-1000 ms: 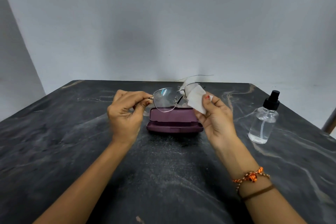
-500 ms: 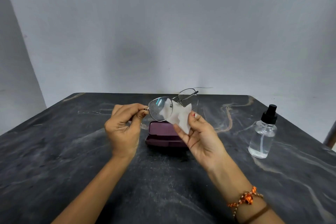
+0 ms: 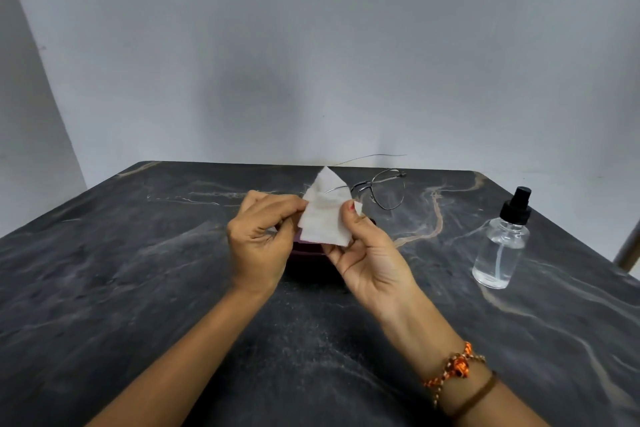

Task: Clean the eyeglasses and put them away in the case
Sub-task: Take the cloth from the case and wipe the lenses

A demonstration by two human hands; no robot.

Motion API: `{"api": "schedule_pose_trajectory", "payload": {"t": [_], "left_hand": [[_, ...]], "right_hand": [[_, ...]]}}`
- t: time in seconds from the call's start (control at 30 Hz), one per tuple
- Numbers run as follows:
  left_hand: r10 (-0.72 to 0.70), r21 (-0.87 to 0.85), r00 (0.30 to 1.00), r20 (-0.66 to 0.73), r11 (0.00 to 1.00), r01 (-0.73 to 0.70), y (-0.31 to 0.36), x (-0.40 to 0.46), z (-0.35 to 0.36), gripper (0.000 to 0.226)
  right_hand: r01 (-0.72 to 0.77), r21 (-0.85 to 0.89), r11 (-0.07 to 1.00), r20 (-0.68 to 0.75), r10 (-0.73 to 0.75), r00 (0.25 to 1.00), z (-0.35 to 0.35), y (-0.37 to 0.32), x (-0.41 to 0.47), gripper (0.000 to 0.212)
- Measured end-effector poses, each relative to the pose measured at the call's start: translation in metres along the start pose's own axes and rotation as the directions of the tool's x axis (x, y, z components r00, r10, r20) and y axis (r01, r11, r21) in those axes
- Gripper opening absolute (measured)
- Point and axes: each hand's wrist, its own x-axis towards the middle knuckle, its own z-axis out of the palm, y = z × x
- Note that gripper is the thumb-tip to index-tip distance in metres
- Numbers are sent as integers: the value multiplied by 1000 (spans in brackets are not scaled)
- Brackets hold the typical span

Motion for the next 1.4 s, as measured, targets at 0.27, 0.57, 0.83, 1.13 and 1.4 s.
{"api": "schedule_pose_trajectory", "payload": {"t": [0.27,0.57,0.83,1.13,1.4], "left_hand": [[-6,-10,995,102,1000,7,11,-1,2,19],[-19,-20,996,84,1000,21,7,4,-1,20],[-36,-85,998,49,996,40,4,3,-3,18],[73,7,992,104,997,-74,9,4,-5,14],[101,51,992,77,993,-105,12,3,-3,10]], "right_hand": [[7,86,996,-25,-4,1000,1,0,-1,28],[48,4,999,-26,-47,999,2,-6,-1,24],[52,-23,998,37,-51,998,0,-3,-1,24],[-4,-223,975,-102,-19,995,2,-9,-4,25],[42,-44,998,-57,-44,997,1,-6,-2,30]]}}
